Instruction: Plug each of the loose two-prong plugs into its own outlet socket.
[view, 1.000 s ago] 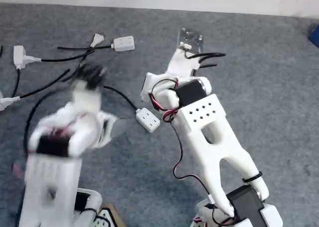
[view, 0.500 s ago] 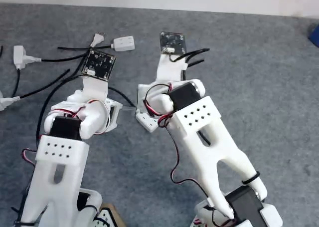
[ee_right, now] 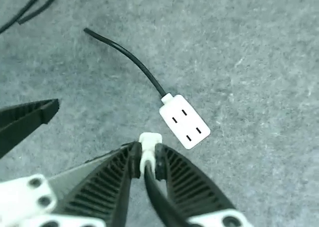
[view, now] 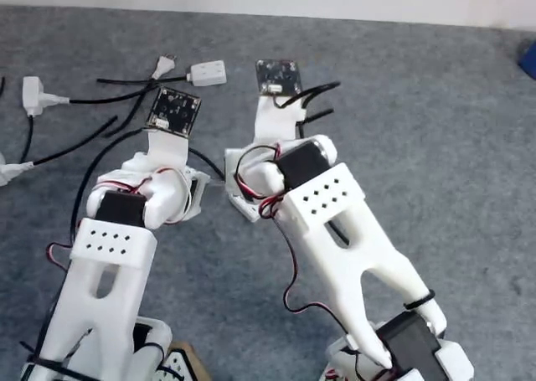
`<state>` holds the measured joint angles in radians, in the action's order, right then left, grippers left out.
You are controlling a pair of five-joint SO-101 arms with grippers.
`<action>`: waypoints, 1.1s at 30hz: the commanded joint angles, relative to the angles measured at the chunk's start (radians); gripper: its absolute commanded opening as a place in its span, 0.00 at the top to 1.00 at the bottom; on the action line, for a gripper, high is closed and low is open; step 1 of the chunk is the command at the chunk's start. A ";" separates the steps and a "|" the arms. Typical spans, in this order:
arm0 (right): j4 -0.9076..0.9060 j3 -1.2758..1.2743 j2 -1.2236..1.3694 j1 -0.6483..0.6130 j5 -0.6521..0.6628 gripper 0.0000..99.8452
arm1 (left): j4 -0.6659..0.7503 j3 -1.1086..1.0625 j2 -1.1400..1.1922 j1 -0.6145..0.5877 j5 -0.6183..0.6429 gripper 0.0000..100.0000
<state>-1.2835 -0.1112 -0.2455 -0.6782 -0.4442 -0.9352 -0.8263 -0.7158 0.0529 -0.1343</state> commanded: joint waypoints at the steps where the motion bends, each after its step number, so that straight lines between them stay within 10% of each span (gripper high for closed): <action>1: -0.054 0.111 -0.050 -0.021 -0.031 0.99 | 0.031 -0.002 0.001 0.027 -0.002 0.65; 33: -0.091 0.068 -0.048 0.004 -0.187 0.99 | -0.009 -0.005 -0.001 0.064 -0.002 0.65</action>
<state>-1.3449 -0.0591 -0.2455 -0.6352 -0.6176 -0.9613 -0.8339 -0.7158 0.1112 -0.1343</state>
